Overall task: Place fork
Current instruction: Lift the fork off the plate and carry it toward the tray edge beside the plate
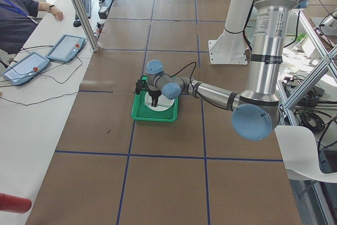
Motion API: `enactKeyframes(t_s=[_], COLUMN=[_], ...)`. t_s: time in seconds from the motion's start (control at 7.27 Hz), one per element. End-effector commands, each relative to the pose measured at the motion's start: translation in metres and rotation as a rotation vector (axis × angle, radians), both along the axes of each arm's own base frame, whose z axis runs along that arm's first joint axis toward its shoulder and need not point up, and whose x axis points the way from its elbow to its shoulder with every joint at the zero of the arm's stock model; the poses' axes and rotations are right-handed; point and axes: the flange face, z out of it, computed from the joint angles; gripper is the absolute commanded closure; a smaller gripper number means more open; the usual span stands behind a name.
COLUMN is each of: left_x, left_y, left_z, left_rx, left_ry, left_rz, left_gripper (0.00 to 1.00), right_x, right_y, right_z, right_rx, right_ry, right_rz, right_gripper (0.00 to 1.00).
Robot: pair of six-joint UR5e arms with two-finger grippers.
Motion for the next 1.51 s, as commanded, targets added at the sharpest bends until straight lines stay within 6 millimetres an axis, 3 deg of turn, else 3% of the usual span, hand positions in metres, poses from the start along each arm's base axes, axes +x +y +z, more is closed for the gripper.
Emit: enactKeyframes(t_s=[0.0,1.38], left_x=[-0.028,-0.016], left_y=[-0.009,-0.014], left_z=[0.031,0.027], left_rx=[-0.004,-0.017], left_ry=[-0.037,-0.016], left_rz=[-0.006,-0.032], left_gripper=[1.00,1.00], right_x=[0.000,0.000], right_y=[0.000,0.000], right_z=[0.000,0.000], right_rx=[-0.001,-0.001], right_ry=[0.000,0.000], right_rz=[0.001,0.001], right_gripper=[0.00,0.00])
